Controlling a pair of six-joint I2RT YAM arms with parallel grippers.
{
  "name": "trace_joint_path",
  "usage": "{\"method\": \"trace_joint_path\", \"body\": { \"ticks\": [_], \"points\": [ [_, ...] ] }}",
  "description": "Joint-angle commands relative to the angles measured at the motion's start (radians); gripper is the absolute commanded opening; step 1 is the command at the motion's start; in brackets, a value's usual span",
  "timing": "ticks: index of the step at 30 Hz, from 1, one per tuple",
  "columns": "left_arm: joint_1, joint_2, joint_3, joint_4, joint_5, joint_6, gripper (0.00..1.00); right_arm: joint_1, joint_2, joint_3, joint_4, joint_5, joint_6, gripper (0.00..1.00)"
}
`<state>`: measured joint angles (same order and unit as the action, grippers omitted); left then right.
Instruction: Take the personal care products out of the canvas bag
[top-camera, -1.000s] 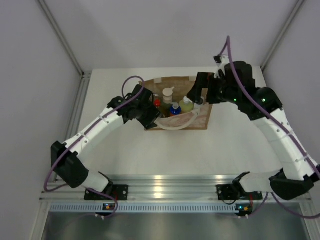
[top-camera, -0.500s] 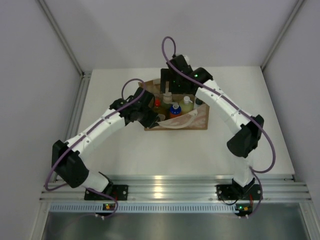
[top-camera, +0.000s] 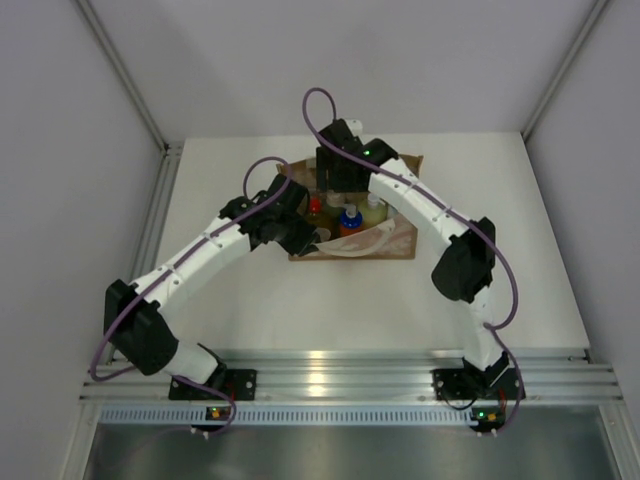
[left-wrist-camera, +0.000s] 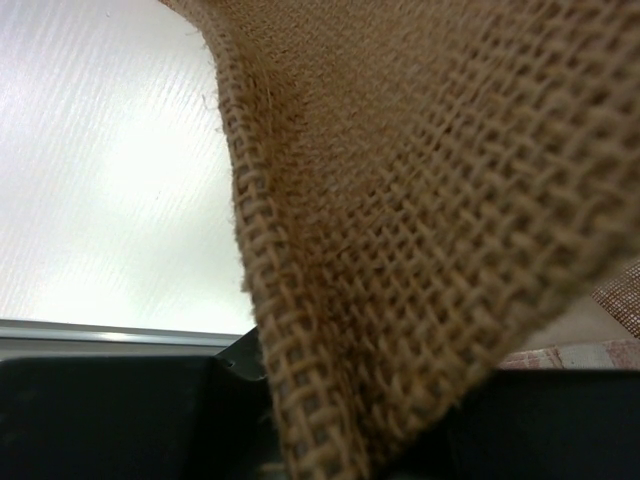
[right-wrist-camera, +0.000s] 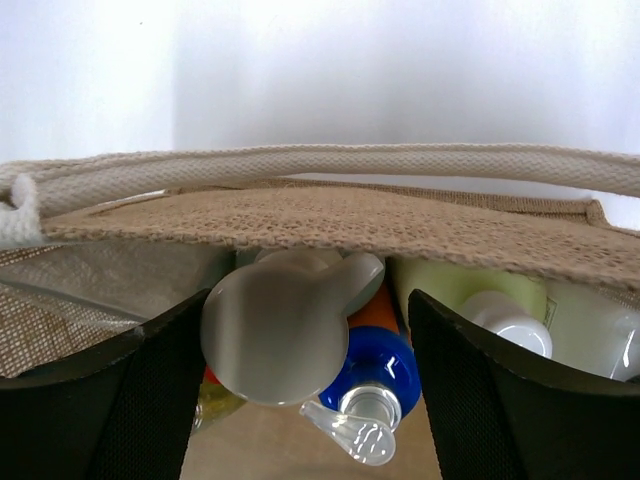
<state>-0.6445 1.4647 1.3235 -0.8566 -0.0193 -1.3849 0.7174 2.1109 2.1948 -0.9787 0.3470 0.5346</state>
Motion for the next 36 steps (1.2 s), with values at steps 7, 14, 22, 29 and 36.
{"method": "trace_joint_path", "body": {
  "ticks": [7,14,22,29,36],
  "points": [
    [-0.004,0.036,-0.009,0.004,0.001,0.003,0.09,0.037,0.035,-0.004,-0.026,0.063,0.059,0.68],
    [-0.004,0.031,-0.017,0.004,0.007,0.009,0.09,0.039,0.043,0.009,-0.026,0.081,0.068,0.35],
    [-0.004,0.032,-0.017,0.005,0.002,0.01,0.09,0.037,0.026,0.022,-0.026,0.099,0.074,0.08],
    [-0.003,0.034,-0.015,0.005,0.001,0.017,0.09,0.034,-0.011,0.098,-0.026,0.13,0.016,0.0],
    [-0.003,0.045,-0.012,0.013,0.001,0.02,0.11,0.028,-0.066,0.111,-0.028,0.112,-0.03,0.0]
  ]
}}
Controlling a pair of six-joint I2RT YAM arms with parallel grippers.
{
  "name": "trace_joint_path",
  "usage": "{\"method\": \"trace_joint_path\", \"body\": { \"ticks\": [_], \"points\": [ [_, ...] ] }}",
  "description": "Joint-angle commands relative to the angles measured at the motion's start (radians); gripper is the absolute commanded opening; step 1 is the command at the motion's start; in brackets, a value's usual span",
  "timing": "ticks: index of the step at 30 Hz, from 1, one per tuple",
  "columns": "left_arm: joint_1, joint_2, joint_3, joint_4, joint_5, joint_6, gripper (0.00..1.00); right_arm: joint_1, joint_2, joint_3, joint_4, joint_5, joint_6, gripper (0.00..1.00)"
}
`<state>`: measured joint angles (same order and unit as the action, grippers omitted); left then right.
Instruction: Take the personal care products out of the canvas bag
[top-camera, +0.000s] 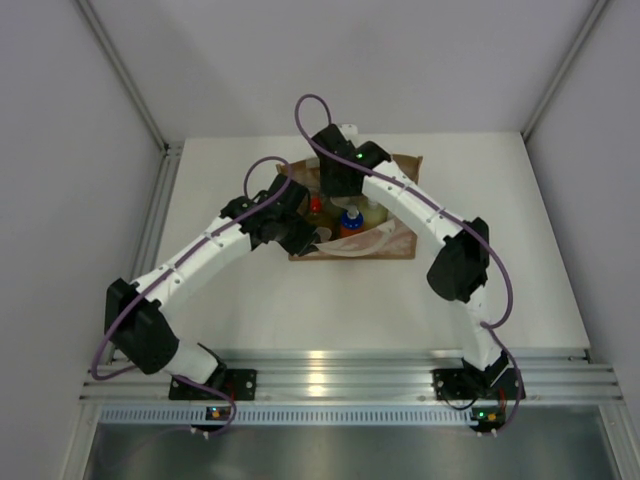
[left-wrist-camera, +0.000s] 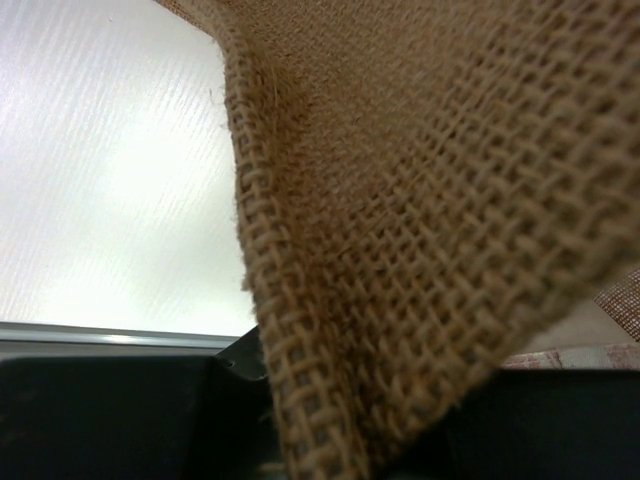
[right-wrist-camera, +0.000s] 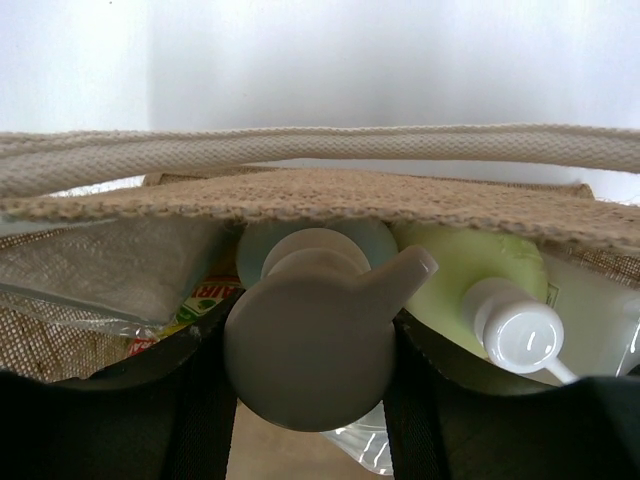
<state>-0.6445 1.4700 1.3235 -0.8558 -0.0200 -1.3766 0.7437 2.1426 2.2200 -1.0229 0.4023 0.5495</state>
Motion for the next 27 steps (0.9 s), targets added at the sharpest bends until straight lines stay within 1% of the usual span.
{"method": "trace_joint_path", "body": {
  "ticks": [1,7,14,22,27],
  "points": [
    [-0.003,0.038,-0.012,0.014,0.002,0.01,0.11,0.002,-0.104,0.087,0.015,0.047,-0.055,0.0],
    [-0.003,0.042,-0.012,0.027,0.005,0.007,0.13,0.002,-0.142,0.087,-0.031,0.026,-0.065,0.0],
    [-0.003,0.046,-0.014,0.029,-0.001,0.007,0.14,-0.003,-0.203,0.119,-0.1,0.021,-0.092,0.0],
    [-0.003,0.055,-0.01,0.031,0.006,0.008,0.14,-0.024,-0.243,0.121,-0.112,0.036,-0.132,0.0],
    [-0.003,0.05,-0.01,0.029,0.005,0.013,0.14,-0.024,-0.248,0.179,-0.111,0.055,-0.158,0.0]
  ]
}}
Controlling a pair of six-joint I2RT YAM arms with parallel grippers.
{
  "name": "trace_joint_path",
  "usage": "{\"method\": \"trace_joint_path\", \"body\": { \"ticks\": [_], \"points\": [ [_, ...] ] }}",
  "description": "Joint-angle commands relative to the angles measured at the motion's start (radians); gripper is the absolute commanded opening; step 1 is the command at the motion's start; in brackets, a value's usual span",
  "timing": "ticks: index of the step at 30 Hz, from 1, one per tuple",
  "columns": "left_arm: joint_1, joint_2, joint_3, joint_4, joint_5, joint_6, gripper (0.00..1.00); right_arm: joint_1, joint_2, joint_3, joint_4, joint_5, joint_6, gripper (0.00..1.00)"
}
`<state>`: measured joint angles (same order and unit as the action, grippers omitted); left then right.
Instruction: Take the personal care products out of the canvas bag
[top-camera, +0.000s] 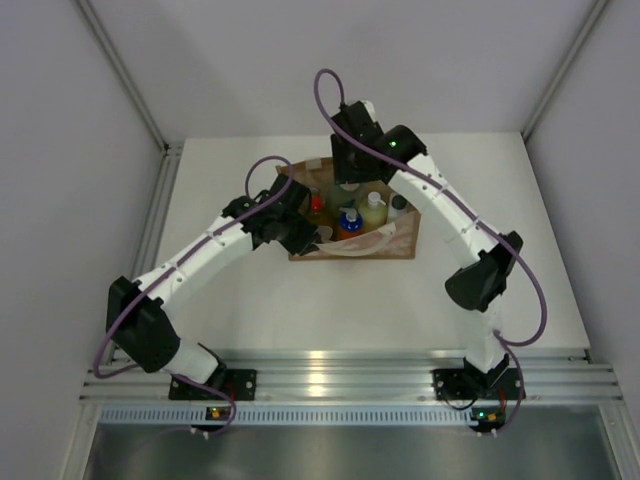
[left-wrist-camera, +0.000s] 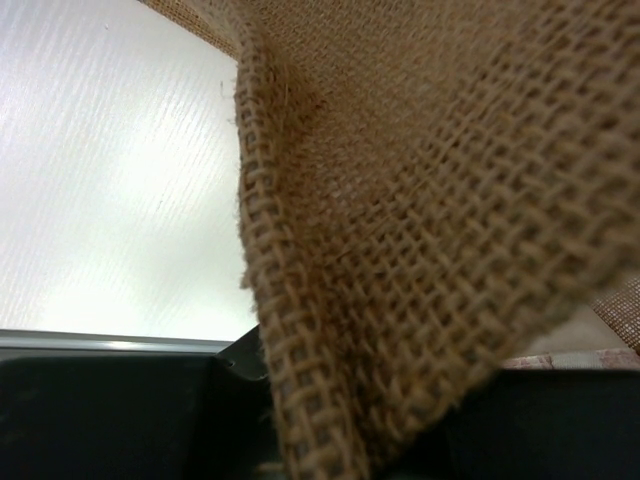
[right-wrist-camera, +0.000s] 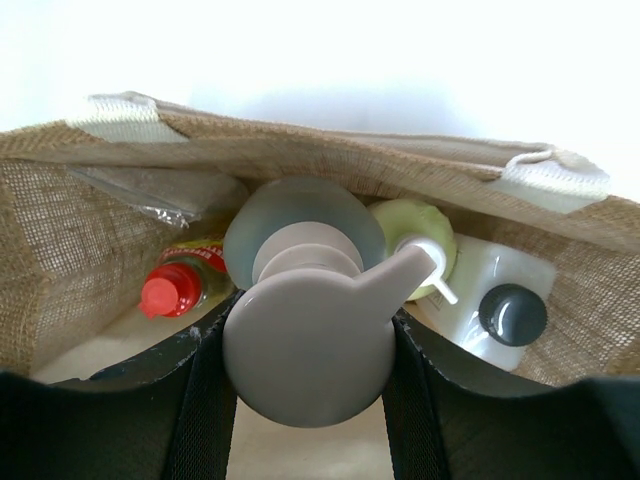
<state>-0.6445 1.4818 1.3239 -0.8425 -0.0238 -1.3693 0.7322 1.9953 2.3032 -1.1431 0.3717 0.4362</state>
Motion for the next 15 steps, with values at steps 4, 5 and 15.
{"method": "trace_joint_path", "body": {
  "ticks": [4,5,15],
  "points": [
    [-0.004,0.037,-0.011,0.016,0.005,0.009,0.14,-0.014,-0.11,0.125,0.011,0.105,-0.068,0.0],
    [-0.003,0.037,-0.011,0.016,0.004,0.01,0.14,-0.014,-0.116,0.13,0.011,0.113,-0.073,0.0],
    [-0.004,0.046,-0.012,0.016,0.007,0.016,0.14,-0.014,-0.167,0.186,0.014,0.13,-0.117,0.0]
  ]
}}
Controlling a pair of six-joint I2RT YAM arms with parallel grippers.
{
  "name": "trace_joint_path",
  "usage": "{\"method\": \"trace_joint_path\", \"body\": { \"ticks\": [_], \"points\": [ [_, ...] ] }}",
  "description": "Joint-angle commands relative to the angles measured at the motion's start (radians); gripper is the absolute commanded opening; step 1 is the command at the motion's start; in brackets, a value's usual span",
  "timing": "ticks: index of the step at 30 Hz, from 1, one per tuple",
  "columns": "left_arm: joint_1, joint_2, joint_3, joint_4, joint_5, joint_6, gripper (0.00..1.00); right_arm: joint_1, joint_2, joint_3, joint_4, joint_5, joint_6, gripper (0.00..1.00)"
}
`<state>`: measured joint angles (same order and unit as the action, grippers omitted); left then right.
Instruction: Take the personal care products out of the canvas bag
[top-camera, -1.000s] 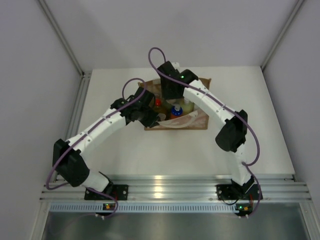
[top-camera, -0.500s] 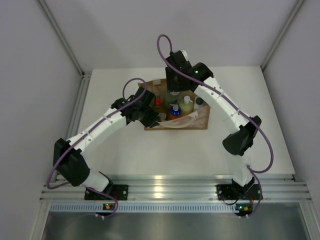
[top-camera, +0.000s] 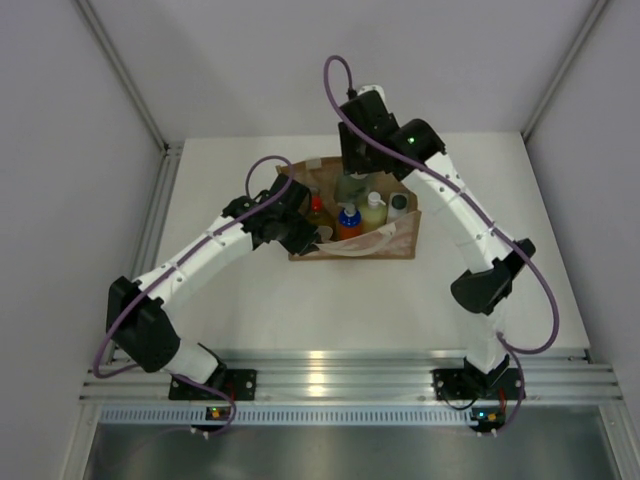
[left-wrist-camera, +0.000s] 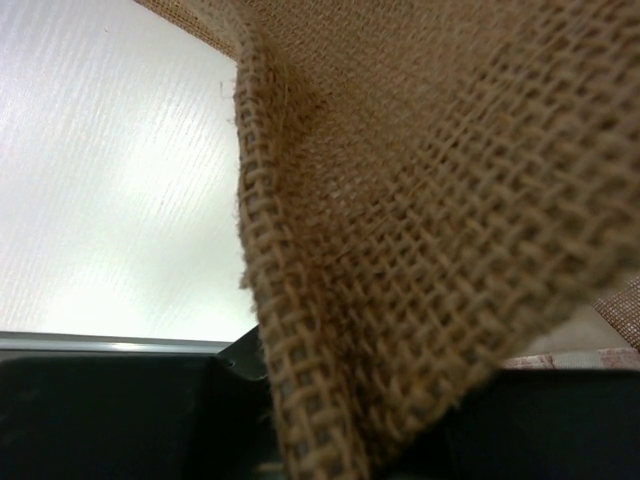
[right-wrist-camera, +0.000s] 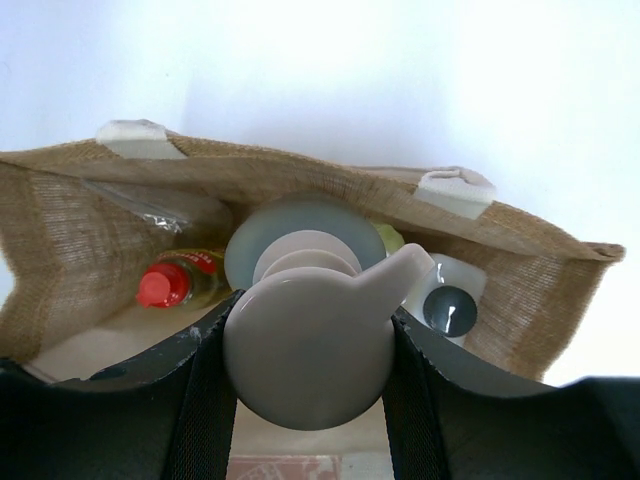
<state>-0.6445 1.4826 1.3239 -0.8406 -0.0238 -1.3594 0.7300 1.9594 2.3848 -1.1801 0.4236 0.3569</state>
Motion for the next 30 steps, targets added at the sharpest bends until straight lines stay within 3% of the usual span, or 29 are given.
{"method": "trace_joint_path", "body": {
  "ticks": [1,14,23,30],
  "points": [
    [-0.004,0.047,-0.011,0.014,0.008,0.008,0.14,-0.012,-0.14,0.108,0.051,0.086,-0.044,0.0],
    [-0.003,0.059,0.0,0.014,0.013,0.022,0.14,-0.011,-0.266,0.1,0.048,0.052,-0.03,0.0],
    [-0.003,0.073,0.003,0.014,0.019,0.025,0.14,-0.026,-0.408,0.051,0.013,0.107,-0.015,0.0],
    [-0.003,0.067,0.001,0.014,0.019,0.025,0.14,-0.156,-0.504,-0.058,0.013,0.139,-0.038,0.0]
  ]
}}
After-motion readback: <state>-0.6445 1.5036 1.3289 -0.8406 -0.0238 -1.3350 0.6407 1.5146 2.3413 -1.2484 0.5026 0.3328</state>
